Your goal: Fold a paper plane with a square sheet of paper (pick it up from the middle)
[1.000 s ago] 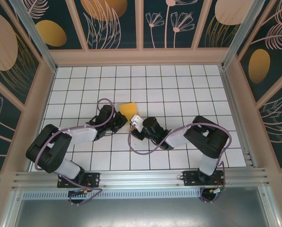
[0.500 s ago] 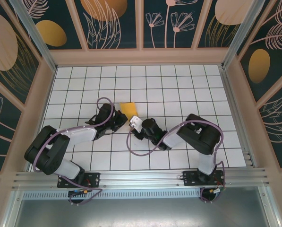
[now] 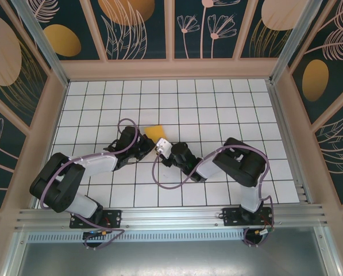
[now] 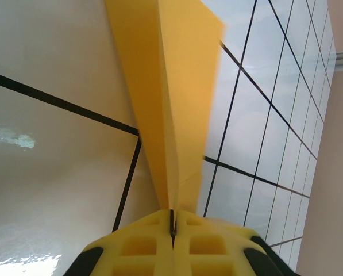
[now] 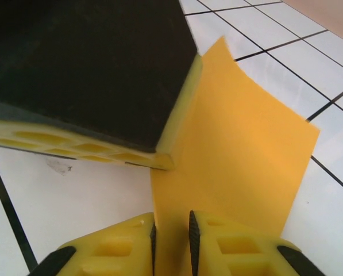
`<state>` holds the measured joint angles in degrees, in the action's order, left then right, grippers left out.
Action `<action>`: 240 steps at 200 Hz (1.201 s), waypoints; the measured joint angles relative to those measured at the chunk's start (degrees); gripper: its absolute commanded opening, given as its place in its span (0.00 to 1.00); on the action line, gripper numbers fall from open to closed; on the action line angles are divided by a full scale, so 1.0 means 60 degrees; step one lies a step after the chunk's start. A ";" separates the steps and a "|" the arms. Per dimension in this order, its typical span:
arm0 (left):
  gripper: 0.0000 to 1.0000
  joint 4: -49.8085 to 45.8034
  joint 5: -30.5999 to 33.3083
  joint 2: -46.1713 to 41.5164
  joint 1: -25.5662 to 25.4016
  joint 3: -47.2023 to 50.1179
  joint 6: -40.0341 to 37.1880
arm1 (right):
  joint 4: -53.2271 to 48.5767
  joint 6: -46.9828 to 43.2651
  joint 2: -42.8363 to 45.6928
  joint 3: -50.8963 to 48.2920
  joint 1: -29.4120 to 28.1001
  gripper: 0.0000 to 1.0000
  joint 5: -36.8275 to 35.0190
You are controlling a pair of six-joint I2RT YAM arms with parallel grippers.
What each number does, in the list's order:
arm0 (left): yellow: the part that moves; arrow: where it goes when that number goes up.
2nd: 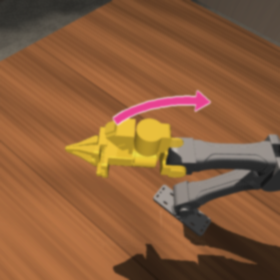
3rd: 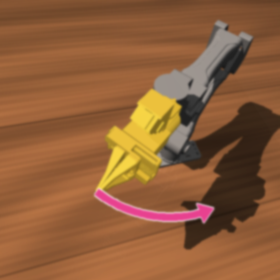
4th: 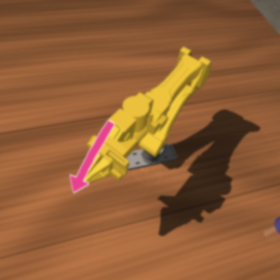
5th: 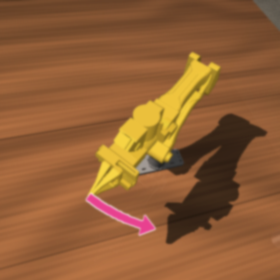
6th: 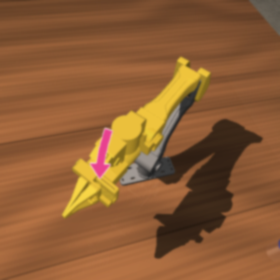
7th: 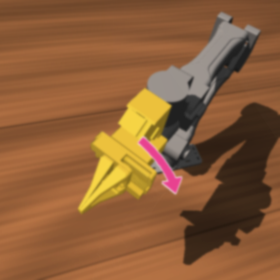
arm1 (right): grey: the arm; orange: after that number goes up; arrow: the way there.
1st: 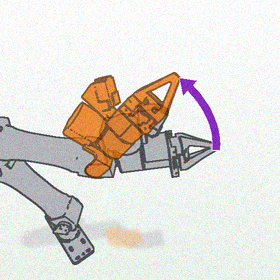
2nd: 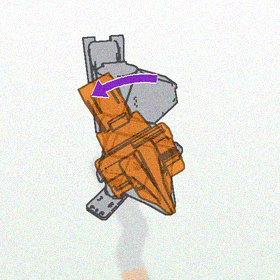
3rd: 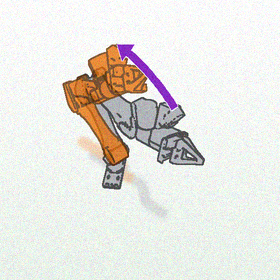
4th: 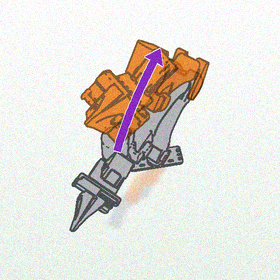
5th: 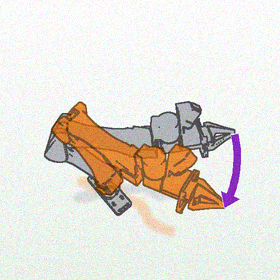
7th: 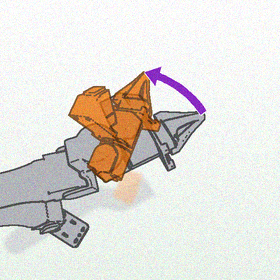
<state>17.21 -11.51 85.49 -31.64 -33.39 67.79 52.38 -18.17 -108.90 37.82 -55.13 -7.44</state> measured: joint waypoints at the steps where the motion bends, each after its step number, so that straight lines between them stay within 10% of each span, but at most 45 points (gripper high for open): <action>1: 0.07 0.0000 0.0000 0.0000 0.0000 0.0000 0.0004 | 0.0000 0.0022 -0.0004 0.0004 0.0000 0.14 0.0004; 55: 0.52 -0.0433 0.0193 -0.0339 0.0000 -0.0033 -0.0160 | -0.0029 0.0433 -0.0004 0.0007 0.0073 0.02 0.0382; 100: 0.67 -0.0739 0.0623 -0.0838 0.0102 -0.0182 -0.0324 | -0.0237 0.1406 0.0087 -0.0164 0.0404 0.00 0.1417; 180: 0.72 -0.0929 0.1220 -0.1854 0.0415 0.0018 -0.1005 | -0.0397 0.4382 0.0608 -0.0455 0.1450 0.00 0.3952; 240: 0.55 -0.0299 0.0492 -0.1479 0.0412 0.0222 -0.1723 | -0.0186 0.6830 0.0608 -0.0466 0.2182 0.00 0.5253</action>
<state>15.42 -8.56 76.62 -29.17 -32.05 57.45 51.27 22.81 -105.25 35.03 -42.04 24.08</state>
